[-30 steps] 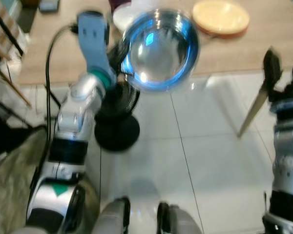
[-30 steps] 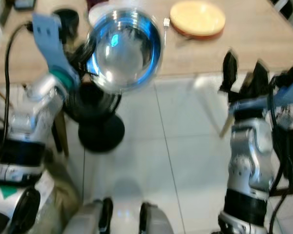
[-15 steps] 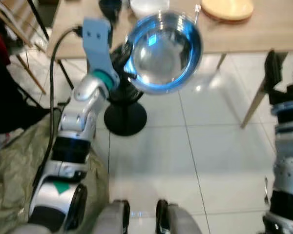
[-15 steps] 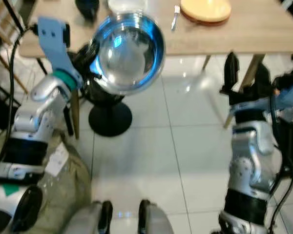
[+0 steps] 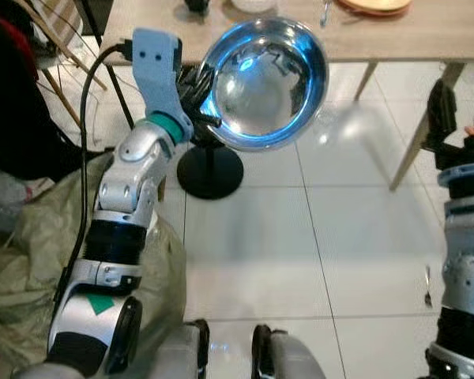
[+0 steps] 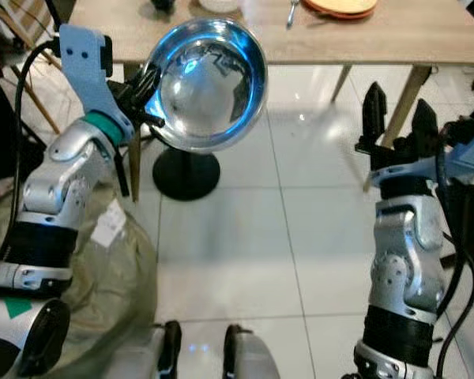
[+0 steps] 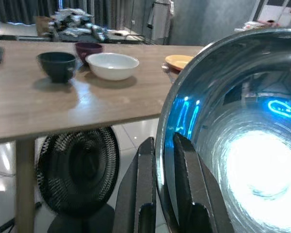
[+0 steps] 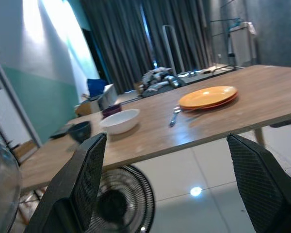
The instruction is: Setting the table
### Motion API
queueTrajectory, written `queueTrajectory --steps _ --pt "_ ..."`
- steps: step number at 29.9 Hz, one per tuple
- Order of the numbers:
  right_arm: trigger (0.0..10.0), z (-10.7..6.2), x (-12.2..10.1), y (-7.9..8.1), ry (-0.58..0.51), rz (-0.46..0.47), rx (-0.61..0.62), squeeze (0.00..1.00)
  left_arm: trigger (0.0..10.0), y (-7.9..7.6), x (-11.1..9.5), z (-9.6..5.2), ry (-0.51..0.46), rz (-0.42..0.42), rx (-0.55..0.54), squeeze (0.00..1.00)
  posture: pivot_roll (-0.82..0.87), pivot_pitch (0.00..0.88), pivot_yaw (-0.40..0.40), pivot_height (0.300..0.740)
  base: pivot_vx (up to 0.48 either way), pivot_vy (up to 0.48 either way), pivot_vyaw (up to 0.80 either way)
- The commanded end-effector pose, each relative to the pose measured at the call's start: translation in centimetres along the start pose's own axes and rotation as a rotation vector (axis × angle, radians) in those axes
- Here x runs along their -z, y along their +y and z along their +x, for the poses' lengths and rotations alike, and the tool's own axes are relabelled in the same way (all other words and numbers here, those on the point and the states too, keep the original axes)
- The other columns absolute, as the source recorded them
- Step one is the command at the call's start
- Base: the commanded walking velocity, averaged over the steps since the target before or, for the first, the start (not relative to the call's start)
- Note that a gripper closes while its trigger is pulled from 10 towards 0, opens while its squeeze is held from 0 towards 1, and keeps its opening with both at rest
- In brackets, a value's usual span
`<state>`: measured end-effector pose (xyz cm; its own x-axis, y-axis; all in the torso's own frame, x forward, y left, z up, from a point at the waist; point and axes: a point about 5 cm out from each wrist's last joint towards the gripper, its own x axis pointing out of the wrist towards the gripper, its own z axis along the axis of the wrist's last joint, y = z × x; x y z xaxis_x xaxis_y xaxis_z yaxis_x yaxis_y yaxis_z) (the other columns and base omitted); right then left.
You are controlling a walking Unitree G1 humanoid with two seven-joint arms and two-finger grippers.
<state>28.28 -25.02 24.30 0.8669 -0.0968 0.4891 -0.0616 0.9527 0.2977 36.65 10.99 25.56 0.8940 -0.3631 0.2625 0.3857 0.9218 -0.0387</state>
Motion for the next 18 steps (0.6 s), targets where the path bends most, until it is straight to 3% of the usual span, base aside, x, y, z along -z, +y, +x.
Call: queueTrajectory --steps 1,9,18 --pt "10.0 -0.22 0.01 -0.14 0.002 -0.002 0.006 0.0 10.0 0.27 -0.13 -0.12 -0.015 -0.001 -0.011 0.0 0.07 0.084 0.066 0.74 -0.285 0.0 0.0" --pt "10.0 -0.17 0.03 -0.14 0.003 -0.002 0.004 0.0 10.0 0.28 -0.12 -0.12 -0.016 -0.001 -0.01 0.0 0.07 0.082 0.065 0.74 -0.284 0.0 0.0" --pt "10.0 -0.16 0.02 -0.12 0.003 -0.005 0.002 0.0 10.0 0.25 -0.05 -0.07 -0.016 -0.005 -0.008 0.0 0.07 0.078 0.064 0.74 0.0 0.0 0.0"
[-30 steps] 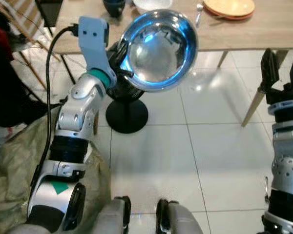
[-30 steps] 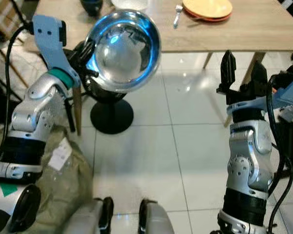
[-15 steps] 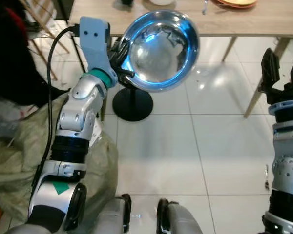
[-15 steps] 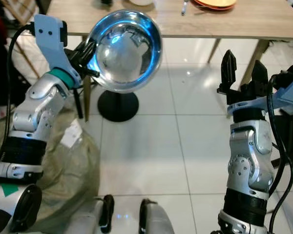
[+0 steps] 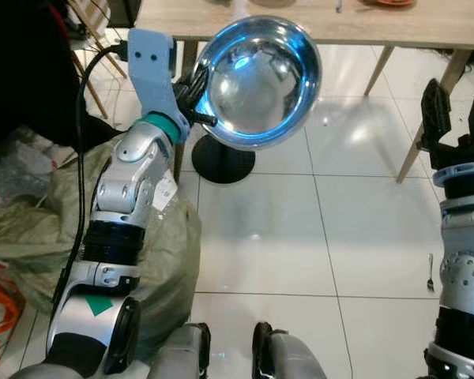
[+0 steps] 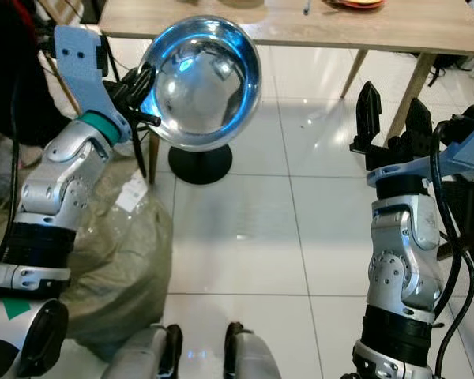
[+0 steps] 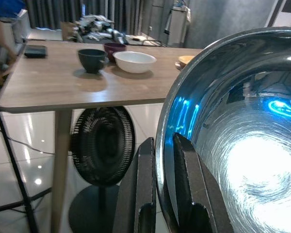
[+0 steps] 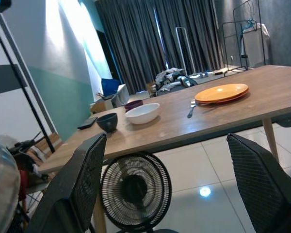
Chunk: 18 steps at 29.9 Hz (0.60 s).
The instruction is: Setting the table
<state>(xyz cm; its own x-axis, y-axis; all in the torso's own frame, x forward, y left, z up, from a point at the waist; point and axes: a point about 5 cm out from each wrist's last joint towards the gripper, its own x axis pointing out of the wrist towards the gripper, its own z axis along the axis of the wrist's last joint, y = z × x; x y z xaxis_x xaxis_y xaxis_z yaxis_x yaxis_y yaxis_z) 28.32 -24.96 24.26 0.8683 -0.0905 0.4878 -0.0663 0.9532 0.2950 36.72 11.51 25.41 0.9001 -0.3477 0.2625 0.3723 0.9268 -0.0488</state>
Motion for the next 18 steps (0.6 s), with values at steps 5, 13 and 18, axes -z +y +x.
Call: queueTrajectory --steps 5,13,18 --pt "10.0 -0.15 -0.01 -0.15 0.006 0.0 0.007 0.0 10.0 -0.31 -0.13 0.13 -0.014 -0.002 0.011 0.0 0.07 0.076 0.065 0.74 0.0 0.0 0.0" --pt "10.0 -0.16 0.11 -0.19 0.016 0.013 0.012 0.0 10.0 -0.3 -0.13 0.17 -0.012 -0.002 0.014 0.0 0.07 0.079 0.068 0.74 0.0 0.0 -0.74" --pt "10.0 -0.17 0.12 -0.24 0.016 0.013 0.014 0.0 10.0 -0.31 -0.12 0.19 -0.011 -0.002 0.014 0.0 0.07 0.08 0.069 0.74 0.0 0.0 -0.8"
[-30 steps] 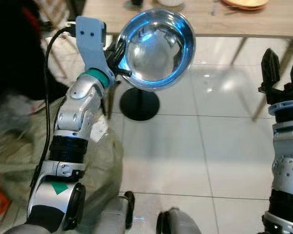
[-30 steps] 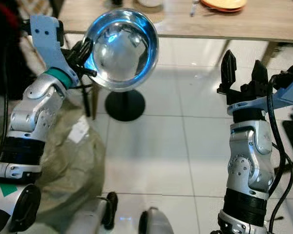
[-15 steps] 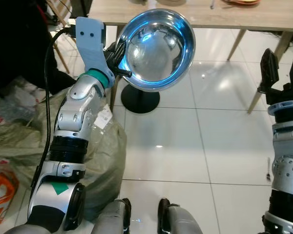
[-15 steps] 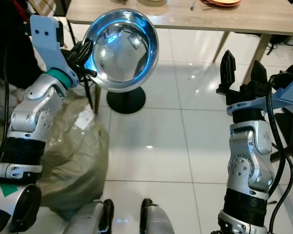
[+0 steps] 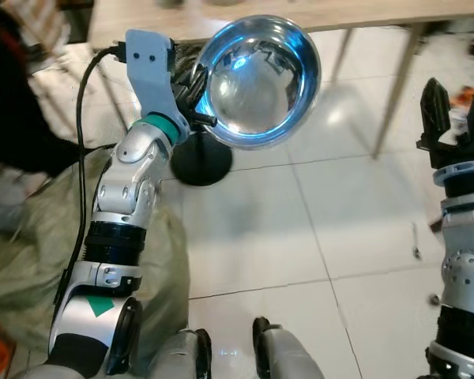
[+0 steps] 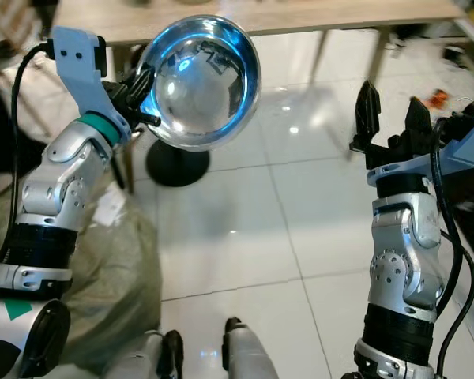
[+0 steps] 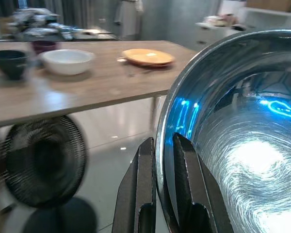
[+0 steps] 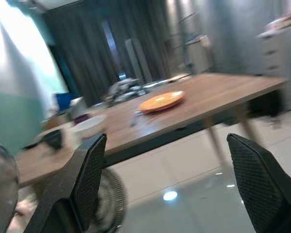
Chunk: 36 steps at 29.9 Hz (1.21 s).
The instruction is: Setting the table
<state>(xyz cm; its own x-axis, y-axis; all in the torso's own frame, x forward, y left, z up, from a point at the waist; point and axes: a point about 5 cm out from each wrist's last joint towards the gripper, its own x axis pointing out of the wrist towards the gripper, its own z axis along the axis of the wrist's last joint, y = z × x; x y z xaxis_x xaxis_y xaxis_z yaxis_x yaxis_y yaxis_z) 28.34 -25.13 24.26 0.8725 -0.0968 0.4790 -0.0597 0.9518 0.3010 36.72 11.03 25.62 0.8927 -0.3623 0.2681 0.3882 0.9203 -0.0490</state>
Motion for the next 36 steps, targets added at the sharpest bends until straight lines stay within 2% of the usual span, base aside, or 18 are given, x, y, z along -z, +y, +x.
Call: queueTrajectory --steps 1,9,11,14,16,24,26,30,34,36 --pt "10.0 -0.2 0.2 -0.1 0.011 0.01 0.009 0.0 10.0 0.1 0.1 0.0 -0.004 0.003 -0.003 0.0 0.07 0.08 0.07 0.74 0.0 0.0 -0.8" --pt "10.0 -0.4 0.6 -0.2 0.024 0.007 0.013 0.0 10.0 0.3 0.5 -0.2 0.01 0.014 -0.016 0.0 0.07 0.078 0.072 0.74 0.0 0.0 -0.8" --pt "10.0 -0.8 2.2 0.1 0.085 -0.031 -0.003 0.0 10.0 1.3 1.8 -1.1 0.047 0.046 -0.058 0.0 0.08 0.071 0.059 0.74 0.0 0.0 -0.8" --pt "10.0 -1.2 3.4 0.2 0.133 -0.053 -0.015 0.0 10.0 1.6 2.5 -1.6 0.065 0.066 -0.073 0.0 0.09 0.066 0.05 0.74 0.0 0.0 -0.8" --pt "10.0 -1.9 5.5 0.5 0.21 -0.068 -0.041 0.0 10.0 2.1 3.7 -2.6 0.098 0.08 -0.089 0.0 0.1 0.053 0.041 0.74 0.0 0.0 -0.8" --pt "10.0 -3.1 8.9 1.7 0.323 -0.069 -0.099 0.0 10.0 2.4 6.1 -4.3 0.18 0.04 -0.098 0.0 0.12 0.032 0.016 0.74 0.0 0.0 -0.8" --pt "10.0 -3.1 8.9 1.7 0.323 -0.069 -0.099 0.0 10.0 2.4 6.1 -4.3 0.18 0.04 -0.098 0.0 0.12 0.032 0.016 0.74 0.0 0.0 -0.8" --pt "10.0 -3.4 10.7 2.1 0.368 -0.088 -0.112 0.0 10.0 2.4 7.0 -4.9 0.213 0.036 -0.09 0.0 0.13 0.011 0.011 0.74 0.0 0.0 -0.8" --pt "10.0 -3.6 11.3 2.4 0.378 -0.098 -0.116 0.0 10.0 2.4 7.4 -5.0 0.226 0.043 -0.075 0.0 0.13 0.0 0.017 0.74 0.0 0.0 -0.8" --pt "10.0 -4.0 12.3 2.5 0.4 -0.135 -0.115 0.0 10.0 2.3 8.0 -5.0 0.257 0.043 -0.051 0.0 0.13 0.0 0.015 0.74 0.0 0.0 -0.8"
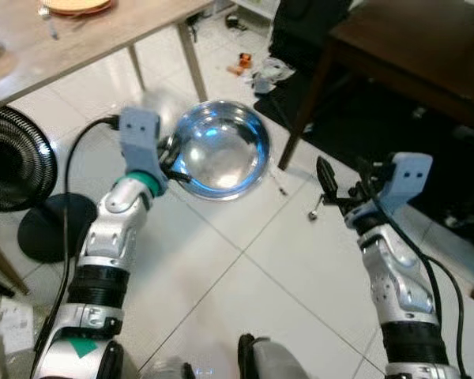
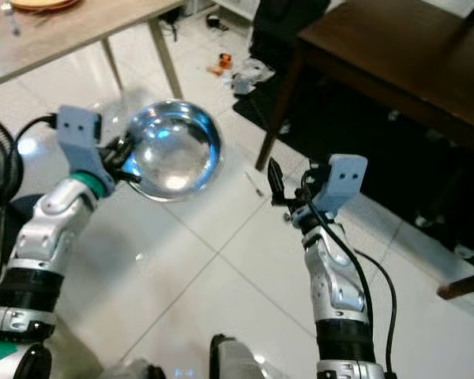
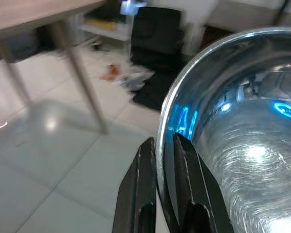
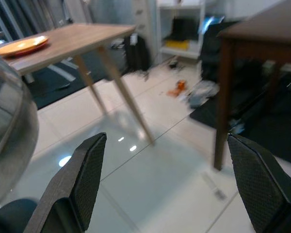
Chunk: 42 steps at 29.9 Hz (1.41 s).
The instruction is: Setting the table
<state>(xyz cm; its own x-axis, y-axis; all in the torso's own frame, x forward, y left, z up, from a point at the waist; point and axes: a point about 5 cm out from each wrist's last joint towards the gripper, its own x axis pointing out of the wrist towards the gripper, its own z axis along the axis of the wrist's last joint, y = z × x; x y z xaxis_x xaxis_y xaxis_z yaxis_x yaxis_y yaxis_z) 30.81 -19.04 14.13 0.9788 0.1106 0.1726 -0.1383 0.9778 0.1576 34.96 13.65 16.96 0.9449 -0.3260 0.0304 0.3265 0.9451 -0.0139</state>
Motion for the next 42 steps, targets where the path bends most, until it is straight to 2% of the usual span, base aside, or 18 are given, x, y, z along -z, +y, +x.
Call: queueTrajectory --steps 1,5,6,11,18,37,42 --pt "10.0 -0.3 1.1 0.1 0.034 -0.019 0.009 0.0 10.0 0.2 0.5 0.0 0.018 0.0 0.01 0.0 0.13 0.0 0.015 0.74 0.0 0.0 -0.8" --pt "10.0 -0.4 2.0 -0.3 0.061 -0.05 0.031 0.0 10.0 0.2 1.0 0.0 0.048 0.005 0.022 0.0 0.13 0.0 0.011 0.74 0.0 0.0 -0.8" --pt "10.0 -0.7 2.4 -0.9 0.072 -0.053 0.068 0.0 10.0 0.1 1.3 -0.1 0.062 0.001 0.033 0.0 0.13 0.0 0.012 0.74 0.0 0.0 -0.8" --pt "10.0 -0.8 2.4 -1.5 0.064 -0.049 0.104 0.0 10.0 -0.1 1.3 -0.2 0.064 -0.005 0.035 0.0 0.13 0.0 0.013 0.74 0.0 0.0 -0.8" --pt "10.0 -0.3 0.6 -3.6 -0.023 -0.027 0.238 0.0 10.0 0.4 0.8 0.0 0.036 0.019 -0.004 0.0 0.11 0.0 0.021 0.74 0.0 0.0 -0.8" --pt "10.0 -0.1 0.8 -3.3 -0.021 -0.021 0.255 0.0 10.0 -0.1 0.2 0.9 0.005 0.014 -0.021 0.0 0.1 0.0 0.019 0.74 0.0 0.0 -0.8" --pt "10.0 -0.1 0.9 -3.7 -0.014 -0.032 0.284 0.0 10.0 -0.4 0.1 1.1 -0.002 0.015 -0.018 0.0 0.09 0.0 0.022 0.74 0.0 0.0 -0.74"
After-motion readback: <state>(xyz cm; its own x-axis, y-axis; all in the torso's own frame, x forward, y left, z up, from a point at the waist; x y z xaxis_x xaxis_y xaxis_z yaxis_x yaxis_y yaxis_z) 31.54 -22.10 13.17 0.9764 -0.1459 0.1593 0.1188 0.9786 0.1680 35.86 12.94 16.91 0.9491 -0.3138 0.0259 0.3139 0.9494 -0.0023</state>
